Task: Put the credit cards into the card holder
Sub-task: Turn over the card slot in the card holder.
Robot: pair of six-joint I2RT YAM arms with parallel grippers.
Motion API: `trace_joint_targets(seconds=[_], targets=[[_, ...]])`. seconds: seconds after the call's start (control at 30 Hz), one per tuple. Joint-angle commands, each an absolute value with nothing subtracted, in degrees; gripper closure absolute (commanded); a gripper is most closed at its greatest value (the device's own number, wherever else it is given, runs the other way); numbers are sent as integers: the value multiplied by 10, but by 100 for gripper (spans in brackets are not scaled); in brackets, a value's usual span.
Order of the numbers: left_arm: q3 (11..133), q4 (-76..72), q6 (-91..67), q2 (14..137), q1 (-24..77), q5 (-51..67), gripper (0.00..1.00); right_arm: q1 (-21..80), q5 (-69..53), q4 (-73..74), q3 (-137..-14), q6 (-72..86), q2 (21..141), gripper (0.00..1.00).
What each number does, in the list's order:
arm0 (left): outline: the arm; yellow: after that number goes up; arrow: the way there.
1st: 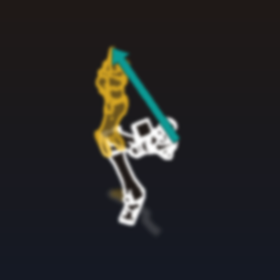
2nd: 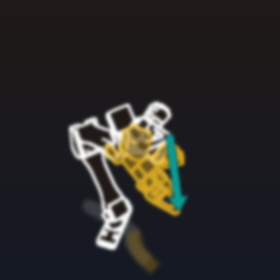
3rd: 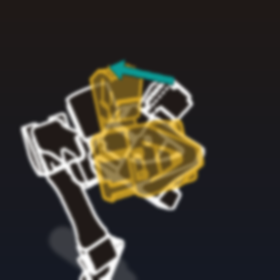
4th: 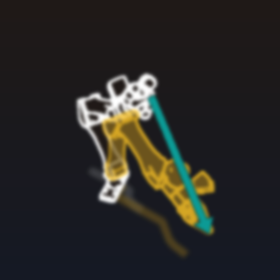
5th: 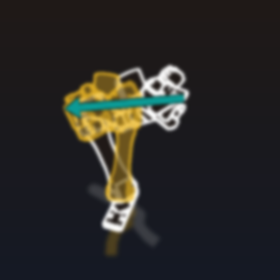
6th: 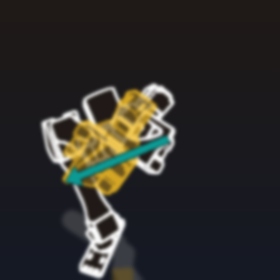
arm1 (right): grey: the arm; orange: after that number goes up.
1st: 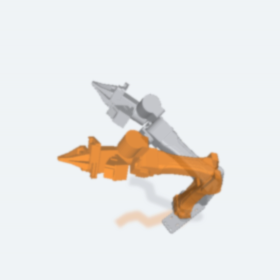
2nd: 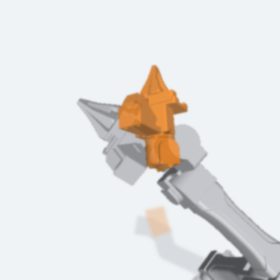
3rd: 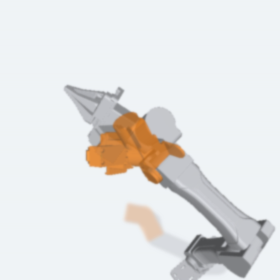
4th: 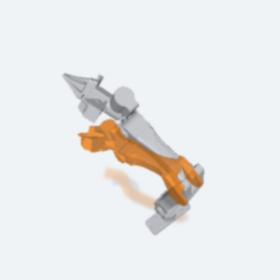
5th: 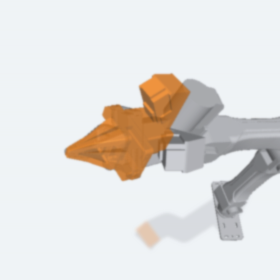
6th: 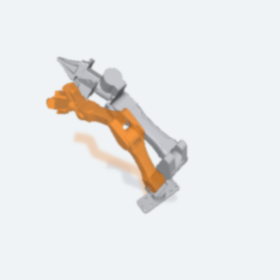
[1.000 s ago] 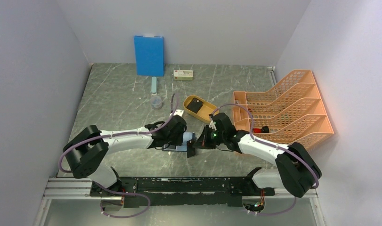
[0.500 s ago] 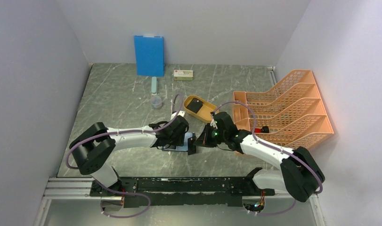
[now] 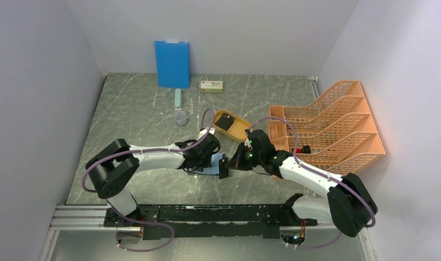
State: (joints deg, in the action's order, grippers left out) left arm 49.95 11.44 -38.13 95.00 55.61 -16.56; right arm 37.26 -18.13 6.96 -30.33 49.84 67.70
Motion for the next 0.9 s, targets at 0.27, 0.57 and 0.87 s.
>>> trace_joint_targets(seconds=[0.27,0.57,0.87], targets=[[481,111,-378,962,558,-185,95,369,-192,56,-310,488,699,100],[478,113,-379,957,558,-187,95,369,-174,45,-311,500,670,100],[479,115,-380,954,558,-190,95,369,-217,32,-328,496,713,100]])
